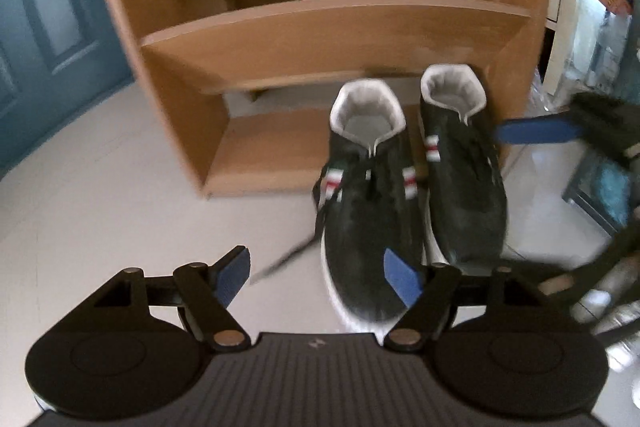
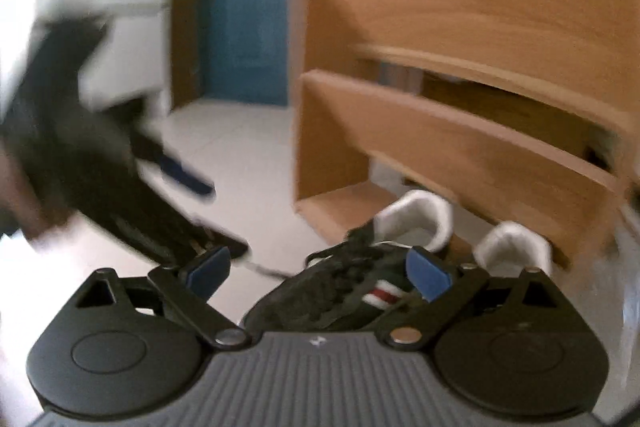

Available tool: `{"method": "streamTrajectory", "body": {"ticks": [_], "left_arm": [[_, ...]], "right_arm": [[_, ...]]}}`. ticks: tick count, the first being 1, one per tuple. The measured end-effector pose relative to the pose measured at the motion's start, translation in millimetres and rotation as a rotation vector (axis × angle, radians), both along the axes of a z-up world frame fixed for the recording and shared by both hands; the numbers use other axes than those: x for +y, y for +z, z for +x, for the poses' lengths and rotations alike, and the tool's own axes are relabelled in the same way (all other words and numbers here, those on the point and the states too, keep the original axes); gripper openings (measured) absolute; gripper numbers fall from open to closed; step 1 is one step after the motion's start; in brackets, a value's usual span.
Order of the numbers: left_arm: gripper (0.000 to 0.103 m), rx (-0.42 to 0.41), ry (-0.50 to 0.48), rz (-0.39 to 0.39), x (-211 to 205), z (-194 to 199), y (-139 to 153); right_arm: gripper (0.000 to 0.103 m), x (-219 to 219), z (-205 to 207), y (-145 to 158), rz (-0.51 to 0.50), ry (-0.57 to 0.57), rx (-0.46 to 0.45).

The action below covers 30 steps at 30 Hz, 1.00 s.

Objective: Organize scattered shoes
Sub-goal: 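Carry the black sneaker with the left tool beside its mate and release, then push the black sneakers together against the shelf with the right tool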

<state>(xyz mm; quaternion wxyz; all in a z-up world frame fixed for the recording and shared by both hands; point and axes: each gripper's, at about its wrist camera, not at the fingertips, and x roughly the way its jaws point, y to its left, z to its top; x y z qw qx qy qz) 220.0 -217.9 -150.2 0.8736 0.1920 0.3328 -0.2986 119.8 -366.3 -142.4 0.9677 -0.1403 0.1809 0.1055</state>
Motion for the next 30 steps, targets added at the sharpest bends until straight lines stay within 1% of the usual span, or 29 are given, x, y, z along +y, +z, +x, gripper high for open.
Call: {"method": "streamTrajectory", "body": {"ticks": [1,3,4,5,6,7,8,9,10,11,12,13,15,16,18,19,21,22,23,24,25,26,29,30], "left_arm": [[0.077,-0.003,0.035,-0.013,9.6,-6.2,5.2],[0.079,-0.011,0.113,-0.029,24.8,-19.3,18.7],[0.079,-0.008,0.137,-0.022,24.5,-21.6,25.6],[0.080,-0.002,0.152,-0.011,22.5,-22.3,31.6],[0.081,0.005,0.161,-0.004,22.1,-22.9,35.7],[0.083,0.030,0.177,0.008,20.7,-23.5,42.2],[0.084,0.069,0.187,0.025,19.1,-25.1,50.0],[0.084,0.109,0.187,0.044,17.7,-27.5,56.7],[0.085,0.155,0.184,0.076,17.2,-34.8,66.0],[0.086,0.204,0.183,0.113,16.8,-44.0,76.3],[0.086,0.221,0.184,0.125,16.5,-47.9,80.0],[0.088,0.235,0.198,0.135,17.1,-55.2,85.4],[0.089,0.249,0.255,0.148,16.2,-67.7,95.1],[0.089,0.253,0.284,0.138,13.4,-71.2,98.3],[0.089,0.250,0.317,0.091,4.9,-73.4,101.8],[0.089,0.241,0.314,0.081,0.2,-74.3,101.9],[0.089,0.218,0.267,0.107,-11.2,-77.5,98.7],[0.089,0.207,0.250,0.121,-14.8,-79.7,96.7],[0.090,0.207,0.245,0.124,-15.4,-80.8,94.8],[0.090,0.211,0.243,0.122,-15.3,-81.4,93.1],[0.089,0.224,0.247,0.118,-13.1,-80.4,90.1],[0.089,0.230,0.253,0.117,-11.2,-79.7,88.7],[0.089,0.240,0.273,0.121,-5.4,-78.3,86.4],[0.089,0.246,0.278,0.121,-3.3,-78.1,85.8]], "right_arm": [[0.096,7.4,-0.6,-6.2,-0.045,0.028,-0.011],[0.095,29.1,2.2,-29.4,-0.184,0.110,-0.033],[0.087,34.6,3.8,-37.8,-0.218,0.132,-0.029],[0.073,37.9,5.4,-44.7,-0.237,0.145,-0.020],[0.065,42.4,10.0,-54.2,-0.265,0.151,0.009],[0.050,44.9,13.3,-59.7,-0.281,0.152,0.029],[0.042,48.2,18.0,-66.7,-0.309,0.153,0.053],[0.041,52.1,23.5,-75.0,-0.342,0.154,0.081],[0.041,54.4,25.6,-79.2,-0.365,0.156,0.088],[0.040,58.4,26.5,-84.3,-0.410,0.158,0.082],[0.040,63.3,26.9,-89.6,-0.465,0.163,0.067],[0.040,66.1,26.7,-91.5,-0.490,0.169,0.056],[0.040,75.8,25.0,-97.0,-0.571,0.202,0.020],[0.040,78.4,23.5,-99.3,-0.595,0.214,0.011],[0.039,83.3,25.2,-105.5,-0.617,0.229,0.013],[0.039,84.4,28.0,-108.4,-0.623,0.225,0.017],[0.040,86.9,31.0,-113.6,-0.653,0.225,0.013],[0.045,87.1,30.2,-114.4,-0.670,0.233,0.006],[0.055,86.4,29.2,-114.9,-0.697,0.242,-0.006],[0.061,84.6,29.1,-115.8,-0.738,0.244,-0.028],[0.074,81.5,31.7,-115.3,-0.769,0.230,-0.045],[0.079,77.7,36.3,-113.2,-0.769,0.221,-0.040],[0.080,67.8,53.2,-108.6,-0.744,0.203,0.001],[0.080,65.5,56.0,-108.2,-0.764,0.190,0.003]]}}
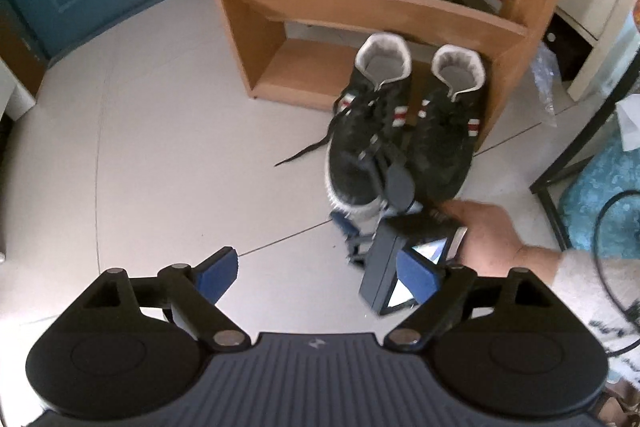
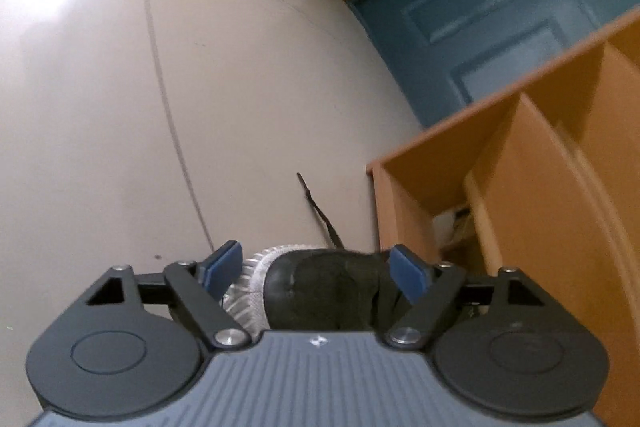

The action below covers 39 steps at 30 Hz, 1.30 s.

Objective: Organize scattered shoes
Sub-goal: 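Push the black sneakers together against the shelf with the right tool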

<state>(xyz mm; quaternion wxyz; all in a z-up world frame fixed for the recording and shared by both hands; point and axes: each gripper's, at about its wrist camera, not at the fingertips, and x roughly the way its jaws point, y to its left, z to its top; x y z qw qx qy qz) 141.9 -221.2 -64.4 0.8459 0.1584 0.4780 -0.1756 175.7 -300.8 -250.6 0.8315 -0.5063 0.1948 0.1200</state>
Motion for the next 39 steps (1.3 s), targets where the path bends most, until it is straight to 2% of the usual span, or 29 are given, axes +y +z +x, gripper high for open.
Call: {"method": "streamTrajectory", "body": {"ticks": [4,7,10,12,13,16,17,18,19,21,23,24,27,29,30,31,32,34,36,39], "left_arm": [[0.089,-0.020,-0.016,-0.003,4.6,-3.6,5.0],[0.089,-0.037,-0.016,-0.009,8.3,-3.7,9.2],[0.089,-0.036,-0.008,-0.039,12.7,-2.7,12.5],[0.089,-0.046,-0.010,-0.045,13.0,-3.3,14.5],[0.089,-0.051,-0.012,-0.049,13.2,-3.7,15.8],[0.089,-0.067,-0.018,-0.055,15.3,-6.0,20.0],[0.089,-0.072,-0.020,-0.058,17.2,-7.0,21.3],[0.089,-0.075,-0.020,-0.059,18.2,-7.3,21.6],[0.089,-0.076,-0.017,-0.059,19.2,-7.3,21.4],[0.089,-0.066,-0.006,-0.064,21.5,-6.3,20.4],[0.090,-0.063,-0.007,-0.068,22.8,-6.0,20.1],[0.089,-0.064,-0.009,-0.068,22.6,-5.7,19.9],[0.090,-0.070,0.007,-0.086,20.4,-2.9,21.4],[0.089,-0.074,0.015,-0.102,17.5,-2.6,23.1],[0.090,-0.078,0.012,-0.101,15.5,-3.3,23.4],[0.090,-0.083,0.008,-0.097,13.6,-4.2,23.2],[0.090,-0.087,0.005,-0.086,11.0,-5.2,22.2],[0.089,-0.089,0.007,-0.075,8.8,-5.8,20.3],[0.089,-0.088,0.014,-0.070,6.8,-6.1,18.8],[0.089,-0.109,0.006,-0.055,2.6,-8.8,19.2]], "right_arm": [[0.080,-6.4,4.1,5.1,-0.013,0.002,0.002],[0.080,-0.4,1.1,10.1,-0.066,0.031,-0.048],[0.080,-0.5,10.9,28.1,-0.006,0.001,-0.036],[0.090,-8.4,25.2,39.3,0.096,-0.061,0.034],[0.093,-11.0,27.9,41.8,0.112,-0.075,0.041],[0.093,-10.8,26.7,43.8,0.021,-0.069,-0.010],[0.087,-9.3,23.1,44.6,-0.006,-0.060,-0.041],[0.057,-10.1,21.6,42.9,-0.084,-0.104,-0.159],[0.001,-11.8,22.0,42.4,-0.130,-0.137,-0.218],[0.003,-61.8,58.7,71.2,0.026,-0.397,-0.160],[0.003,-96.5,68.4,99.3,0.230,-0.508,-0.119],[0.004,-104.4,66.8,108.2,0.281,-0.514,-0.112],[0.016,-91.9,49.0,106.5,0.253,-0.419,-0.119],[0.048,-74.5,31.9,98.4,0.268,-0.347,-0.111],[0.057,-66.9,24.7,95.0,0.292,-0.323,-0.104],[0.071,-61.8,19.2,93.1,0.315,-0.304,-0.096],[0.075,-50.5,9.7,88.1,0.357,-0.262,-0.067],[0.075,-22.1,-4.1,72.6,0.365,-0.174,-0.004],[0.075,0.5,-5.7,57.4,0.300,-0.106,0.039],[0.075,13.7,5.4,37.2,0.204,-0.097,0.059]]}}
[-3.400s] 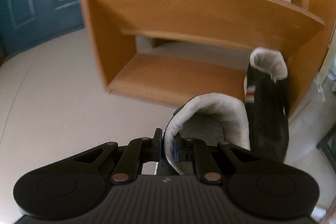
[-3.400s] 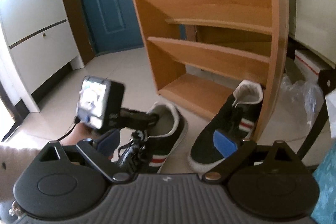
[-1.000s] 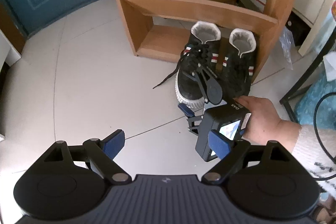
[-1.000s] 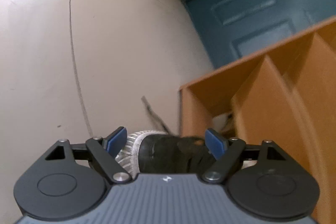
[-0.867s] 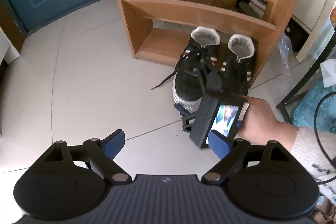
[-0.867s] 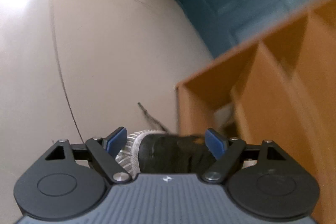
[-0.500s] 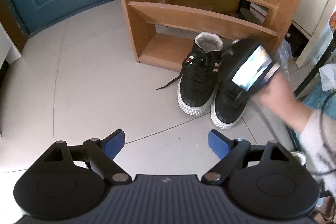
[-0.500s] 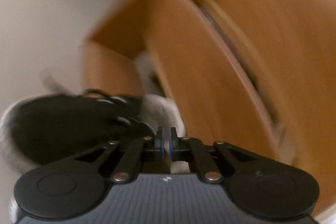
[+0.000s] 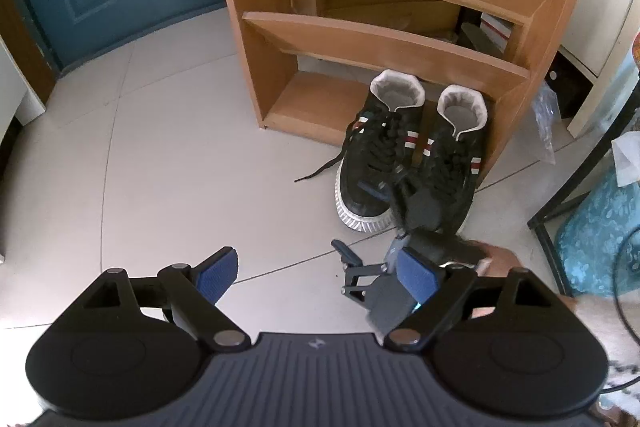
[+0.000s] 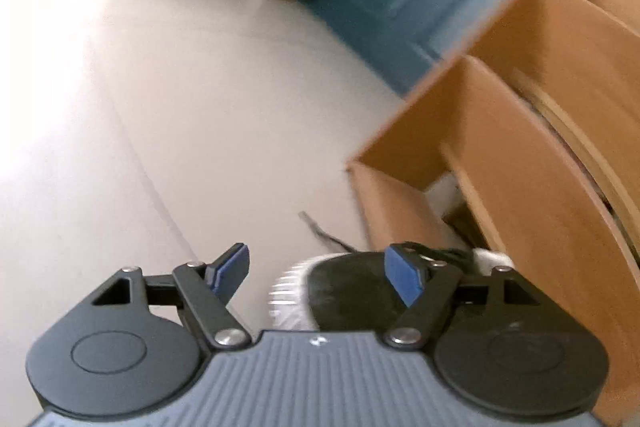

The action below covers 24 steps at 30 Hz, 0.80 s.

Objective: Organize scattered shoes
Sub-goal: 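Push the black sneakers together against the shelf with the right tool, then move the left tool over the pink fuzzy slippers on the floor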

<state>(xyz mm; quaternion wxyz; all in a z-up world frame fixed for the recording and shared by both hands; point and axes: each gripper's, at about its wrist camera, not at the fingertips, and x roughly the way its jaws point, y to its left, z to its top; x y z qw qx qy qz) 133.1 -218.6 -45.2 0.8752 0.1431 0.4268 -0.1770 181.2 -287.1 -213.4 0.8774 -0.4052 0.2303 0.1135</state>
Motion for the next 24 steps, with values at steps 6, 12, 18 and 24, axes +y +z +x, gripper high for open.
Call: {"method": "streamTrajectory", "body": {"ticks": [6,12,18,24], "left_arm": [[0.094,-0.016,0.001,0.051,0.1,-1.7,-5.0],[0.096,0.049,0.078,0.085,14.0,2.8,-11.4],[0.096,0.082,0.212,0.138,45.5,-0.2,-16.5],[0.096,0.240,0.194,0.123,83.7,-16.9,-33.7]], "right_arm": [[0.102,-36.3,34.8,9.7,0.121,-0.130,0.078],[0.101,-34.1,33.8,15.5,0.199,-0.192,0.061],[0.102,-5.6,-6.7,52.6,0.376,0.030,-0.110],[0.102,18.2,4.5,86.4,0.679,-0.024,-0.046]]}}
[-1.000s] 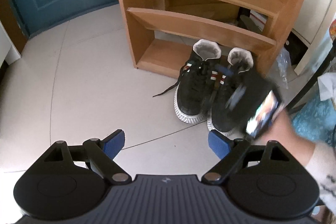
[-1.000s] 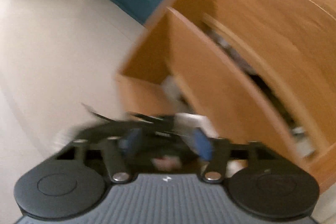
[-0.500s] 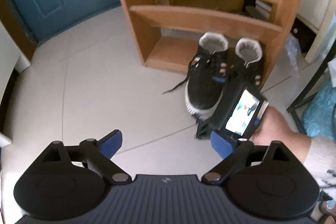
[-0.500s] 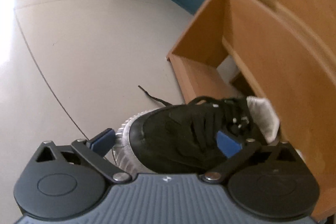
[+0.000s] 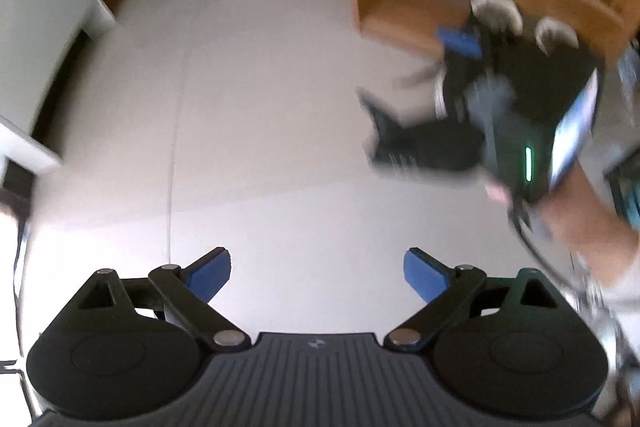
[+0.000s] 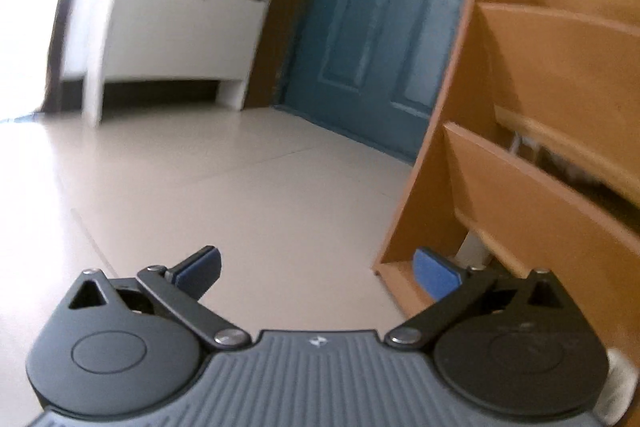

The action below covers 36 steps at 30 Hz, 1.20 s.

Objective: Organize scattered shoes
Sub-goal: 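Move the left tool over the pink fuzzy slippers on the floor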

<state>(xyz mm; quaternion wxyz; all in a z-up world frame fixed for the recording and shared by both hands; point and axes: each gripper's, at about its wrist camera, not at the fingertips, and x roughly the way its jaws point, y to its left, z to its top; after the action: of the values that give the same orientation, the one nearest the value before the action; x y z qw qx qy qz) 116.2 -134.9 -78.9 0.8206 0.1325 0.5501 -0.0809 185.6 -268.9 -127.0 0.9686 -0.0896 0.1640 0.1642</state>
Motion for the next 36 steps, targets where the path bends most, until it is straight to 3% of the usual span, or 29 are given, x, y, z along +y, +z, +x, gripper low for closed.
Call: {"method": "streamTrajectory", "body": {"ticks": [4,6,8,11,13,16,20,23,26,27,33,36], "left_arm": [[0.103,0.038,-0.144,-0.044,29.4,-22.5,-11.5],[0.103,0.083,-0.179,-0.046,55.8,-37.1,-34.4],[0.103,0.161,-0.174,-0.055,70.3,-40.6,-48.6],[0.103,0.223,-0.125,-0.067,95.3,-49.3,-68.6],[0.102,0.277,-0.090,-0.089,109.9,-54.1,-84.2],[0.089,0.309,-0.064,-0.089,127.0,-64.2,-102.0],[0.088,0.164,-0.095,-0.047,143.5,-82.9,-96.3],[0.088,0.129,-0.022,-0.129,155.2,-89.9,-94.8],[0.088,0.188,0.029,-0.297,161.2,-105.8,-103.1],[0.088,0.198,0.022,-0.310,157.4,-112.5,-106.3],[0.082,0.189,-0.048,-0.230,139.5,-136.8,-114.1],[0.063,0.196,-0.013,-0.226,144.2,-135.1,-109.1]], "right_arm": [[0.102,-8.2,1.5,3.0,0.306,0.108,0.156],[0.102,-9.9,2.5,-4.1,0.431,0.118,0.255],[0.102,-5.3,8.1,-7.7,0.434,0.105,0.400],[0.102,-2.0,2.3,-4.2,0.416,0.094,0.512],[0.102,-7.0,-19.0,2.9,0.433,0.089,0.477],[0.102,-11.0,-34.8,7.5,0.421,0.125,0.426],[0.102,1.0,-45.0,10.3,0.391,0.158,0.418],[0.102,15.7,-49.9,13.3,0.393,0.195,0.452],[0.102,27.0,-56.6,11.7,0.379,0.235,0.484],[0.102,29.5,-59.3,10.7,0.368,0.240,0.488],[0.102,30.0,-67.4,12.5,0.359,0.226,0.494],[0.102,29.3,-75.4,16.6,0.343,0.239,0.473]]}}
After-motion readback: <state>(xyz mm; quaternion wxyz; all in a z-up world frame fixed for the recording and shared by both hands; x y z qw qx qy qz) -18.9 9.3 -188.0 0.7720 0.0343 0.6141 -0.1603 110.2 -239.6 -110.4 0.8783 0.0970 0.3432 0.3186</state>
